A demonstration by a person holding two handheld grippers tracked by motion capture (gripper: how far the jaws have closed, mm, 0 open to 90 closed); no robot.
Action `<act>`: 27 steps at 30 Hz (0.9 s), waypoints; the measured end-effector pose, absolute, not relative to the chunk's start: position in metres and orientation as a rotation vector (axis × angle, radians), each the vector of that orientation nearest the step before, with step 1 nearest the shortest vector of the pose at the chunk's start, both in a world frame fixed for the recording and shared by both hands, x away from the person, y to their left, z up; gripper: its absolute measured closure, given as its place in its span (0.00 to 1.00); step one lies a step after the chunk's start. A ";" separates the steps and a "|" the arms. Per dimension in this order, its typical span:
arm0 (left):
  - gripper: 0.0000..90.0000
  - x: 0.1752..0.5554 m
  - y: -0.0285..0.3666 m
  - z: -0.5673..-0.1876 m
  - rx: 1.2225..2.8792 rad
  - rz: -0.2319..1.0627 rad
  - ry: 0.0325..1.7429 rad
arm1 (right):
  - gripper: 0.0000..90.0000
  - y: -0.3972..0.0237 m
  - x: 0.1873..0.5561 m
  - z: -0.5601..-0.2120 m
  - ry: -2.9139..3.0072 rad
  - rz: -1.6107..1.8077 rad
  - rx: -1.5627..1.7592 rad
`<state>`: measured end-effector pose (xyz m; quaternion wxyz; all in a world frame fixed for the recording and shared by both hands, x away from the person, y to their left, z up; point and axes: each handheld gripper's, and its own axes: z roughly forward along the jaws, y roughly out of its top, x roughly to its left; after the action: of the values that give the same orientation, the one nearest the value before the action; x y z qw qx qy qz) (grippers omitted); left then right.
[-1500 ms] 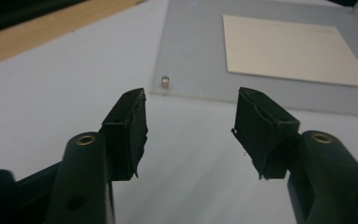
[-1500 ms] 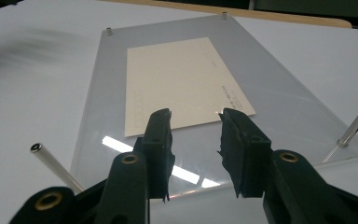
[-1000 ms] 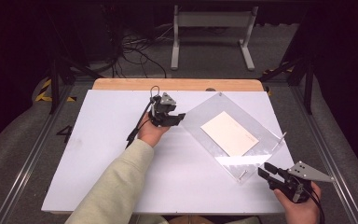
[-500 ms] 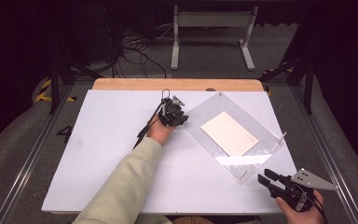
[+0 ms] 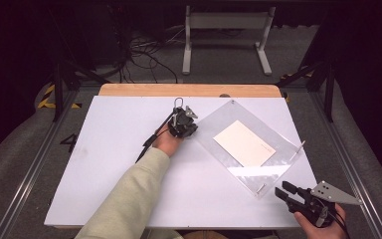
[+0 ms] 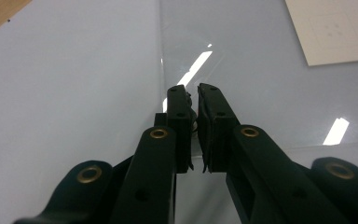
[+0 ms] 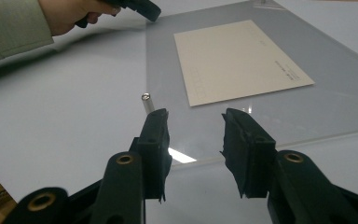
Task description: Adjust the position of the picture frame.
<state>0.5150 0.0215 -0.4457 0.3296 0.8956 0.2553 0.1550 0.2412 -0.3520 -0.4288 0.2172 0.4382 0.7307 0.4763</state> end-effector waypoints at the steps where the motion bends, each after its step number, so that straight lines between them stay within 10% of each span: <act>1: 0.93 0.509 0.027 -0.446 2.350 0.392 0.648 | 0.66 -0.352 0.241 -0.429 2.023 1.318 1.211; 27: 0.93 0.362 0.104 -0.442 2.492 0.303 0.462 | 0.59 -0.356 0.215 -0.432 2.127 1.326 1.114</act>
<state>0.3618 0.1044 -0.4420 0.2901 0.9343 0.1732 0.1137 0.2153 -0.3558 -0.4321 0.1981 0.3980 0.7602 0.4738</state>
